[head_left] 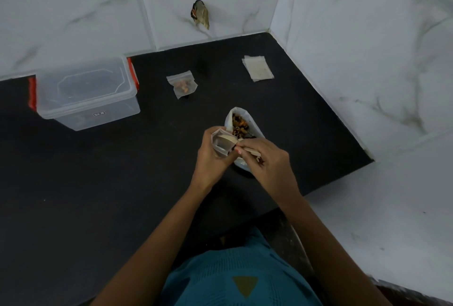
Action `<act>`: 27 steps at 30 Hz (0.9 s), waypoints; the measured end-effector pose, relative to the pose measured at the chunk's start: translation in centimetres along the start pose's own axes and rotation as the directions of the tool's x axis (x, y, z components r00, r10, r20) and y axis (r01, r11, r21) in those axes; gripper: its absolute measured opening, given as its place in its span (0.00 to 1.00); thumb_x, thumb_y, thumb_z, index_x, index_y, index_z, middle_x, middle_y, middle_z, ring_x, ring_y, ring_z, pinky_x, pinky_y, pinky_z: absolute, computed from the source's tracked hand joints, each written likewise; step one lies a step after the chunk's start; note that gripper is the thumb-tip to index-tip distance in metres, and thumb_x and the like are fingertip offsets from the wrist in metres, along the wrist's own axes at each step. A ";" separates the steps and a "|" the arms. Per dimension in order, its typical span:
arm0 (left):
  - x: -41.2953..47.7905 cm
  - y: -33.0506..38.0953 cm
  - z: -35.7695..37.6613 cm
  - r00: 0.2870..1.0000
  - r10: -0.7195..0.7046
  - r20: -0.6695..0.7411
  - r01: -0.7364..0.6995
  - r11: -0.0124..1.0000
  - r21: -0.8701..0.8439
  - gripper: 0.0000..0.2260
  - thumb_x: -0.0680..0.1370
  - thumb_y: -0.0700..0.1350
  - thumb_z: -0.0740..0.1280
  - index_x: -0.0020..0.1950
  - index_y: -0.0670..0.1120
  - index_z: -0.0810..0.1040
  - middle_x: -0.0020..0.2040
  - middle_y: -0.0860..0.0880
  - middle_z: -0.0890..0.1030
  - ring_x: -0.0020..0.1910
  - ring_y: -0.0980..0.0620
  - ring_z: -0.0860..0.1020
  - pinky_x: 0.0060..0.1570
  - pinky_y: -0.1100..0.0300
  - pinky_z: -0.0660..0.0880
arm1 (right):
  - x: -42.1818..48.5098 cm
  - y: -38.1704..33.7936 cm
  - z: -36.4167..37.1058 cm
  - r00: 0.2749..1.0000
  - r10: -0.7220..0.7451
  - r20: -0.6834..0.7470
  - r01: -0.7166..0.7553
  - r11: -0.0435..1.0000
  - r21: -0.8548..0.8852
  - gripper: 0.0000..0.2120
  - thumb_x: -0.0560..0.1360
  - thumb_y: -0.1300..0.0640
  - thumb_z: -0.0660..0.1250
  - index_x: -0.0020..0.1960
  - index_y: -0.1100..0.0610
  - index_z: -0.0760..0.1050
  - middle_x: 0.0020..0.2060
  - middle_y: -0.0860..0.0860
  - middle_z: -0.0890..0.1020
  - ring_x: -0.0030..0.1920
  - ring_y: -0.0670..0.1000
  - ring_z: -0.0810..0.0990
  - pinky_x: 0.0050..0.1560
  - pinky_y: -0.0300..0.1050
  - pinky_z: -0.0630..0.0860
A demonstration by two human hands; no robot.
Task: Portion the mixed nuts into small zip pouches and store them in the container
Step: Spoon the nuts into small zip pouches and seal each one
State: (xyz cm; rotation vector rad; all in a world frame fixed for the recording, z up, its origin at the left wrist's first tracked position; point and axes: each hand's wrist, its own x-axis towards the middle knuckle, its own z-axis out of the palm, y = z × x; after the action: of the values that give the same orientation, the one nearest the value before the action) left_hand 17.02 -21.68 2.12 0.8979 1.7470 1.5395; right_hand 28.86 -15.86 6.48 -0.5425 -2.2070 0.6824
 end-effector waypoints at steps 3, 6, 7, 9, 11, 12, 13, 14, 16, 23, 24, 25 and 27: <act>0.0 0.0 0.0 1.000 -0.008 0.002 0.008 1.000 -0.006 0.26 0.69 0.39 0.74 0.63 0.46 0.67 0.58 0.52 0.73 0.56 0.59 0.73 0.51 0.74 0.71 | 0.1 -0.5 -0.6 0.945 0.320 -0.068 -0.296 0.926 0.235 0.06 0.73 0.62 0.68 0.49 0.58 0.78 0.39 0.45 0.81 0.40 0.40 0.80 0.42 0.29 0.76; 0.0 -0.3 -0.1 1.000 -0.028 0.005 0.028 1.000 -0.002 0.26 0.69 0.39 0.74 0.62 0.49 0.66 0.59 0.53 0.73 0.60 0.58 0.71 0.54 0.71 0.72 | 0.5 -0.6 -1.5 0.825 0.559 -0.088 -0.486 0.780 0.394 0.04 0.75 0.63 0.65 0.45 0.56 0.77 0.34 0.47 0.80 0.33 0.40 0.79 0.36 0.31 0.75; 0.0 -0.4 -0.1 0.999 -0.038 0.005 0.038 0.999 0.005 0.26 0.69 0.39 0.74 0.62 0.50 0.66 0.59 0.54 0.72 0.60 0.58 0.71 0.54 0.71 0.72 | 0.6 -0.4 -1.8 0.797 0.594 -0.108 -0.505 0.754 0.420 0.04 0.75 0.63 0.65 0.44 0.55 0.77 0.33 0.47 0.80 0.32 0.40 0.78 0.35 0.32 0.75; -0.1 -0.4 -0.3 0.998 -0.058 0.012 0.058 0.998 0.021 0.25 0.70 0.39 0.73 0.61 0.51 0.66 0.57 0.56 0.72 0.58 0.60 0.71 0.49 0.75 0.71 | 0.7 0.2 -2.5 0.769 0.621 -0.150 -0.519 0.744 0.421 0.04 0.75 0.62 0.65 0.44 0.55 0.77 0.33 0.48 0.79 0.32 0.41 0.78 0.35 0.33 0.75; -0.3 -0.5 -0.3 0.998 -0.062 0.016 0.061 0.997 0.038 0.25 0.70 0.40 0.73 0.62 0.51 0.66 0.57 0.56 0.71 0.56 0.61 0.71 0.48 0.78 0.70 | 0.4 1.0 -3.0 0.765 0.615 -0.193 -0.534 0.772 0.343 0.03 0.75 0.61 0.65 0.46 0.58 0.77 0.34 0.48 0.79 0.33 0.41 0.78 0.36 0.33 0.76; -0.3 -0.6 -0.3 0.998 -0.061 0.016 0.060 0.997 0.045 0.25 0.70 0.40 0.73 0.62 0.51 0.66 0.57 0.56 0.71 0.56 0.61 0.71 0.48 0.78 0.70 | 0.1 1.5 -3.2 0.772 0.600 -0.211 -0.537 0.793 0.288 0.04 0.75 0.61 0.65 0.47 0.59 0.77 0.34 0.47 0.79 0.33 0.40 0.78 0.36 0.32 0.76; -0.4 -0.7 -0.4 0.998 -0.062 0.016 0.061 0.997 0.052 0.25 0.70 0.40 0.73 0.62 0.51 0.66 0.57 0.56 0.71 0.57 0.61 0.71 0.49 0.77 0.70 | -0.2 1.9 -3.3 0.785 0.578 -0.222 -0.532 0.813 0.235 0.03 0.75 0.61 0.65 0.48 0.59 0.77 0.34 0.46 0.78 0.33 0.39 0.78 0.36 0.31 0.75; -0.5 -0.8 -0.4 0.998 -0.063 0.017 0.062 0.997 0.056 0.25 0.70 0.40 0.73 0.62 0.51 0.66 0.57 0.56 0.71 0.57 0.61 0.70 0.49 0.75 0.70 | -0.5 2.3 -3.3 0.797 0.561 -0.221 -0.530 0.827 0.189 0.03 0.75 0.62 0.65 0.48 0.58 0.76 0.34 0.45 0.78 0.34 0.38 0.78 0.37 0.30 0.75; -0.6 -1.0 -0.3 0.998 -0.062 0.015 0.061 0.996 0.060 0.25 0.70 0.40 0.73 0.62 0.50 0.66 0.57 0.55 0.71 0.58 0.60 0.71 0.50 0.75 0.70 | -1.4 3.1 -3.1 0.819 0.539 -0.197 -0.530 0.842 0.102 0.05 0.75 0.63 0.65 0.49 0.56 0.76 0.35 0.45 0.78 0.34 0.38 0.77 0.39 0.30 0.75; -0.6 -0.9 -0.2 0.997 -0.075 0.012 0.075 0.996 0.044 0.24 0.70 0.40 0.73 0.60 0.51 0.67 0.54 0.59 0.72 0.54 0.65 0.72 0.48 0.78 0.70 | -3.6 4.7 -1.4 0.869 0.485 -0.098 -0.493 0.866 -0.082 0.07 0.74 0.66 0.65 0.51 0.65 0.78 0.41 0.49 0.77 0.38 0.38 0.74 0.43 0.23 0.71; -0.6 -1.0 -0.2 0.997 -0.079 0.013 0.078 0.996 0.041 0.24 0.70 0.40 0.73 0.60 0.51 0.67 0.54 0.59 0.72 0.54 0.64 0.72 0.48 0.78 0.70 | -3.6 4.7 -1.2 0.861 0.500 -0.096 -0.507 0.859 -0.070 0.07 0.75 0.65 0.65 0.51 0.65 0.78 0.41 0.50 0.78 0.38 0.40 0.75 0.43 0.24 0.71; -0.6 -1.0 -0.2 0.996 -0.084 0.014 0.083 0.996 0.041 0.24 0.70 0.40 0.73 0.60 0.51 0.67 0.54 0.59 0.72 0.54 0.63 0.72 0.48 0.78 0.70 | -3.7 4.8 -1.1 0.847 0.522 -0.100 -0.528 0.848 -0.049 0.07 0.75 0.64 0.65 0.52 0.63 0.78 0.42 0.49 0.78 0.38 0.40 0.76 0.43 0.25 0.72; -0.6 -1.1 -0.1 0.996 -0.090 0.012 0.090 0.995 0.046 0.24 0.70 0.40 0.73 0.61 0.51 0.67 0.55 0.58 0.72 0.55 0.62 0.72 0.48 0.78 0.70 | -3.6 5.0 -1.1 0.799 0.588 -0.125 -0.590 0.807 0.024 0.06 0.76 0.63 0.64 0.51 0.60 0.77 0.40 0.47 0.79 0.35 0.39 0.77 0.40 0.26 0.73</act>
State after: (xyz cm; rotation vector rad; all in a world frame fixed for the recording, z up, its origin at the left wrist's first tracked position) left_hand 17.19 -22.33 1.02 0.8379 1.7943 1.4382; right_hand 32.77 -13.69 2.12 -1.2813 -1.9138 0.9148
